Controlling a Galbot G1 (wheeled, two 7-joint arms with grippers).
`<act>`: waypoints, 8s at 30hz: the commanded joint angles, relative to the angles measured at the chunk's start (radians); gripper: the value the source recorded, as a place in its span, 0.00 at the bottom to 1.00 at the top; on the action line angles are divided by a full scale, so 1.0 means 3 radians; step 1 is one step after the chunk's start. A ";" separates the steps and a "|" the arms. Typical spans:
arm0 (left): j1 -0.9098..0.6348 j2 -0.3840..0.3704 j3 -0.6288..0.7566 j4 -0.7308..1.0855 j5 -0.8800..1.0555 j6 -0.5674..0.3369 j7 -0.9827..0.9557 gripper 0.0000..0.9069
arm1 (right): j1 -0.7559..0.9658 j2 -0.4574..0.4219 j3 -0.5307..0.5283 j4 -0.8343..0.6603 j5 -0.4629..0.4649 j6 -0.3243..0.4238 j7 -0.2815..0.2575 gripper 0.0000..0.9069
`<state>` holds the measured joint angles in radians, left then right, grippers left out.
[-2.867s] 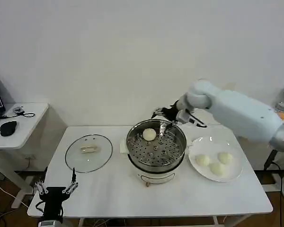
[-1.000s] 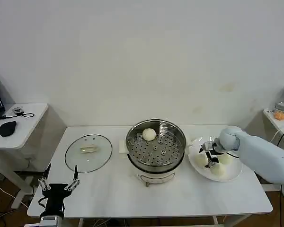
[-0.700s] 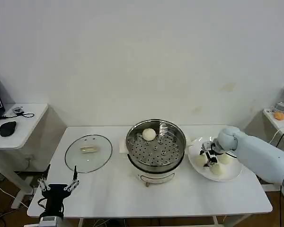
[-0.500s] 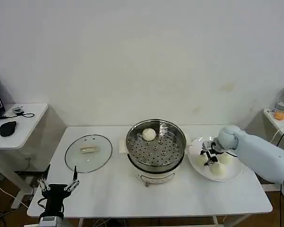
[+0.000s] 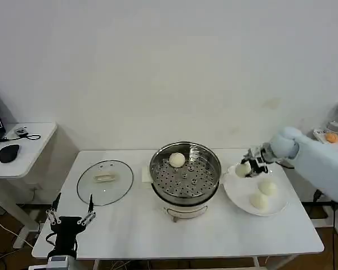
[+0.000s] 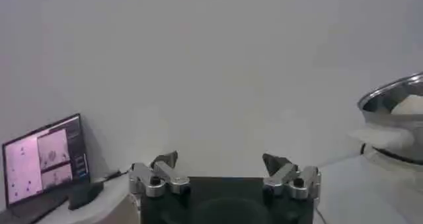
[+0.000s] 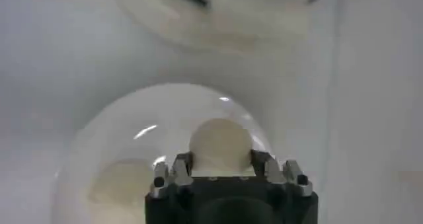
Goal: Take steamed baozi put them in steamer then cover it.
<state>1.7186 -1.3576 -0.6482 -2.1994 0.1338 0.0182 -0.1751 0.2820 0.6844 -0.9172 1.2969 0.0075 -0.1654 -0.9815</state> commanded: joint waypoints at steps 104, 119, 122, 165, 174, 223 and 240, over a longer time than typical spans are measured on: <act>0.0051 -0.0003 0.0016 0.0107 0.0043 -0.0018 0.0011 1.00 | -0.1945 -0.0593 0.1316 0.0142 -0.0793 0.0221 0.0061 1.00; 0.0018 0.0010 -0.0019 0.0166 0.0033 -0.0016 0.0004 1.00 | -0.1813 -0.0180 0.1125 -0.0250 -0.0868 0.0208 0.0054 0.96; 0.0007 0.0012 -0.0019 0.0169 0.0032 -0.0015 0.0004 1.00 | -0.1809 -0.0180 0.1119 -0.0246 -0.0867 0.0178 0.0036 0.90; 0.0084 0.0011 -0.0052 0.0019 0.0033 -0.0014 -0.0020 1.00 | 0.0694 -0.0058 0.0069 0.0617 0.0266 0.0178 -0.0391 0.70; 0.0145 -0.0037 -0.0136 -0.0048 0.0038 0.0000 -0.0039 1.00 | 0.0720 0.0652 -0.0094 0.0499 0.0266 0.0270 -0.0379 0.70; 0.0137 -0.0130 -0.0248 -0.0003 0.0019 -0.0024 -0.0101 1.00 | 0.0448 0.0977 -0.0767 0.0656 -0.0076 0.1175 -0.0820 1.00; 0.0095 -0.0063 -0.0222 0.0029 0.0000 -0.0021 -0.0094 1.00 | 0.0607 0.0544 -0.0222 0.0503 0.0352 0.0706 -0.0460 1.00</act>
<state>1.7488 -1.3825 -0.7171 -2.1926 0.1363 0.0111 -0.2041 0.4505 0.9219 -1.0753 1.4739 0.0523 0.1387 -1.1693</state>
